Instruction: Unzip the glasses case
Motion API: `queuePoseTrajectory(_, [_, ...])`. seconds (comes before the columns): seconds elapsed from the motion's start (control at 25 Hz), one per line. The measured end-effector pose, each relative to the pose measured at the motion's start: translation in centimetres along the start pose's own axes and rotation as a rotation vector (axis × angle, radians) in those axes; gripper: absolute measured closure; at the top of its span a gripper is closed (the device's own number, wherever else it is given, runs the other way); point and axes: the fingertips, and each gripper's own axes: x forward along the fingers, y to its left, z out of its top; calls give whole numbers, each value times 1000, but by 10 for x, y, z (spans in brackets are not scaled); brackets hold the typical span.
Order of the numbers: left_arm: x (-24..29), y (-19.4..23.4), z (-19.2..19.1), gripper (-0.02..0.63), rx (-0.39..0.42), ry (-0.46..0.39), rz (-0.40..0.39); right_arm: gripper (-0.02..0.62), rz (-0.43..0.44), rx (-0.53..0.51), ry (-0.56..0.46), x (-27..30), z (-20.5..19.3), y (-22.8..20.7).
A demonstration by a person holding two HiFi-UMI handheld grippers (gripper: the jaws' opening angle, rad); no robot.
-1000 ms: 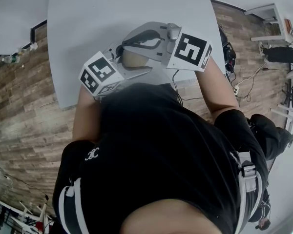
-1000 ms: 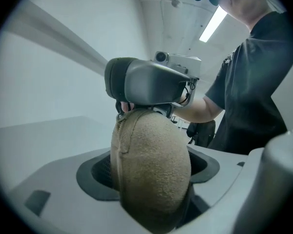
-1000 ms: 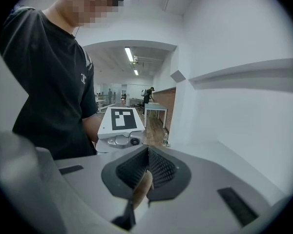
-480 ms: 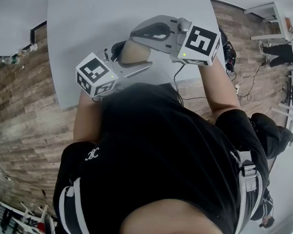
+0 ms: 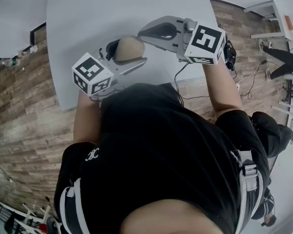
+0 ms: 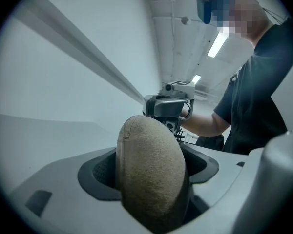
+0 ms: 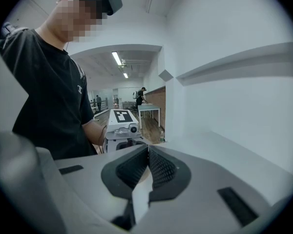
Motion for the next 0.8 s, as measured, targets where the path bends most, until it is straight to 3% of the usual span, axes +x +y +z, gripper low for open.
queuePoseTrajectory(0.2, [-1,-2,4,236,-37,-35,-34,578,-1,2,-4,-3,1,2])
queuePoseTrajectory(0.4, [-13,7,15,236,-170,-148,-66,578,-5,-3,0,-5,1,3])
queuePoseTrajectory(0.8, [-24,15,22,236,-319,-264,-110,577,-12,-10,31,1,-3,8])
